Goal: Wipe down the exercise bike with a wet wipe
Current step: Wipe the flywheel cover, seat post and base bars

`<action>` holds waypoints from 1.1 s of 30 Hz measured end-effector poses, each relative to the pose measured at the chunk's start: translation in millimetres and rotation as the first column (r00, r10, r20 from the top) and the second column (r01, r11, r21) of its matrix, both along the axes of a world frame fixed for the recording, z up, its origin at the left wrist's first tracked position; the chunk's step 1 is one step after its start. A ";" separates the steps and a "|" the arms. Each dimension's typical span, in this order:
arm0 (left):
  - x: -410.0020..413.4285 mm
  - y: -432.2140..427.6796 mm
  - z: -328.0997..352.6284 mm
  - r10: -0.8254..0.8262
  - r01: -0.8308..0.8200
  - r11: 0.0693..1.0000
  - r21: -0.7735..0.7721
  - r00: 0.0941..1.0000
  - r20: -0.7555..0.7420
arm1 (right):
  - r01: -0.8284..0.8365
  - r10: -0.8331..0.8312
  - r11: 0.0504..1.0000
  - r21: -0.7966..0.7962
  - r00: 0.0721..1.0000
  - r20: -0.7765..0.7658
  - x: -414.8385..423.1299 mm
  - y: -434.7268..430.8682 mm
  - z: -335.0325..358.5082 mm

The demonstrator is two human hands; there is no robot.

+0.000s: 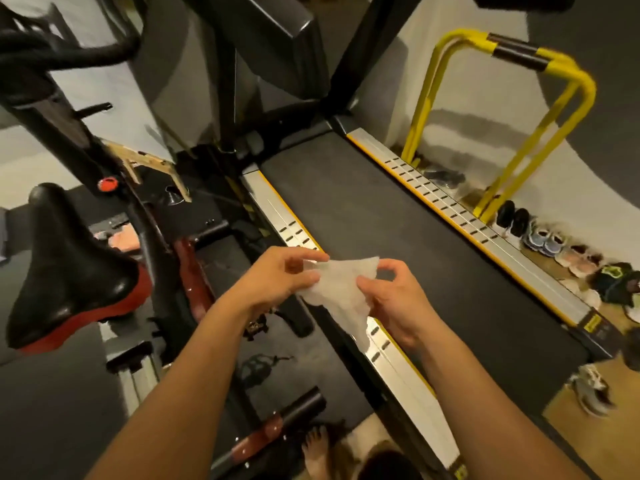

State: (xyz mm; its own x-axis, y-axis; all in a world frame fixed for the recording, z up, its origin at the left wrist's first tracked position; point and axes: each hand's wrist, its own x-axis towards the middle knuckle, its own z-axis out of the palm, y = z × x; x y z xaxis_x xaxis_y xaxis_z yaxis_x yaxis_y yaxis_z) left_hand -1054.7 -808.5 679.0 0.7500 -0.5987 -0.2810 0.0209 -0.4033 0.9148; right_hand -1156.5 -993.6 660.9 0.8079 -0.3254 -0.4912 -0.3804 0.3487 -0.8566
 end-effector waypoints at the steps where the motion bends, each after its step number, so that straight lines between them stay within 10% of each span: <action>1: 4.7 0.8 -5.1 0.074 -0.076 0.996 0.048 0.996 0.040 | -0.024 0.024 0.999 -0.047 1.000 0.009 11.5 0.3 2.1; 7: 22.9 10.9 -8.9 0.339 -0.394 0.901 0.184 0.901 0.270 | -0.321 0.347 0.923 -0.213 0.932 0.100 87.6 -8.5 -1.6; 17: 63.3 39.5 24.1 0.661 -0.724 0.689 0.035 0.648 0.378 | -0.560 0.826 0.466 -0.685 0.552 0.110 213.6 23.5 21.1; 23: 74.5 41.3 31.2 0.845 -0.835 0.532 -0.143 0.514 0.147 | -0.789 0.852 0.523 -0.321 0.491 0.182 247.3 32.2 41.4; 28: 106.4 44.8 37.8 0.882 -0.855 0.471 -0.217 0.463 0.092 | -0.626 0.653 0.422 0.656 0.712 0.259 275.3 50.5 16.5; 33: 160.6 70.4 18.2 0.838 -0.871 0.487 -0.061 0.447 0.313 | -0.603 0.729 0.414 0.682 0.668 0.148 305.4 111.5 -15.5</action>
State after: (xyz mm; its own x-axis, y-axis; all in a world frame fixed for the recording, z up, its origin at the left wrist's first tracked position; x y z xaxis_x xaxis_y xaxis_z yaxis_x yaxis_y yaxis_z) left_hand -894.1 -738.1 697.2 0.9139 0.4059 0.0050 0.1745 -0.4040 0.8980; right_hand -851.2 -882.1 645.5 0.5219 0.7219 -0.4544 -0.8378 0.3336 -0.4323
